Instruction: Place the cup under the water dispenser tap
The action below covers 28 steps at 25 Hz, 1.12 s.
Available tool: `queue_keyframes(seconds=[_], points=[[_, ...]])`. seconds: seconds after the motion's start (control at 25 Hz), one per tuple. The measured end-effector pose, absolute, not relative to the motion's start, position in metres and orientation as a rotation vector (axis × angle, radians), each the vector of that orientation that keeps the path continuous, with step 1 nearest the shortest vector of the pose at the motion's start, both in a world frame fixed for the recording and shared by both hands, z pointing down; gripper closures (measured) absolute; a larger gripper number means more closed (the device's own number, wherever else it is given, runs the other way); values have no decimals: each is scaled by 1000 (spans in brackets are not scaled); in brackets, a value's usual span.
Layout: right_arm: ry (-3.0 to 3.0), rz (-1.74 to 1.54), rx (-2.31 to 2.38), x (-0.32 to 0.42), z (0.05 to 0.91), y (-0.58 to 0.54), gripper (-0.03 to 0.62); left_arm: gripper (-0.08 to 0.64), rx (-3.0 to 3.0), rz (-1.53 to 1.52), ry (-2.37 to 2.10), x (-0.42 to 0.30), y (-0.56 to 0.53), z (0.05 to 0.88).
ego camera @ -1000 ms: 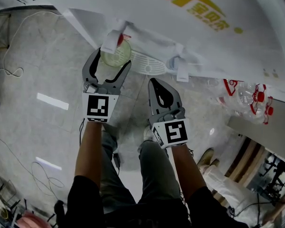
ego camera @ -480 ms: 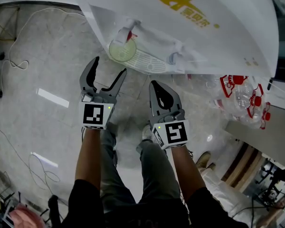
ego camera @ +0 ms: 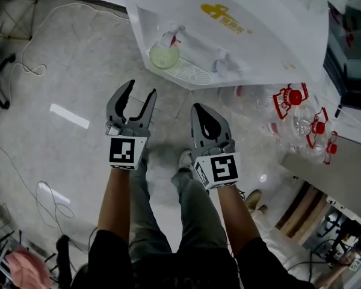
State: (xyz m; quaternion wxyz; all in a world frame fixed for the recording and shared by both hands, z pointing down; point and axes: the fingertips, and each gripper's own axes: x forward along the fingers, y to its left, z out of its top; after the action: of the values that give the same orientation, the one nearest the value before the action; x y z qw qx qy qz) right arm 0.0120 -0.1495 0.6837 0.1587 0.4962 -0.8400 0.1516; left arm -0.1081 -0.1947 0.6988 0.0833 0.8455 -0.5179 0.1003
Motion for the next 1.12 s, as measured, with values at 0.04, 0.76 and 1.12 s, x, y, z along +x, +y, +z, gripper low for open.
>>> queue_keyframes(seconds=[0.04,0.76,1.12], points=[[-2401,435,1414,11,680,-147,578,340,2513,297,-1553,-109,-191,694],[-2423,450,1363,-5,599,-130,578,500,2413,289,-1640,-129,-164,602],[-2445,433,1383,-9,544,-131,578,531,2368,267,-1664,-133,-149,551]])
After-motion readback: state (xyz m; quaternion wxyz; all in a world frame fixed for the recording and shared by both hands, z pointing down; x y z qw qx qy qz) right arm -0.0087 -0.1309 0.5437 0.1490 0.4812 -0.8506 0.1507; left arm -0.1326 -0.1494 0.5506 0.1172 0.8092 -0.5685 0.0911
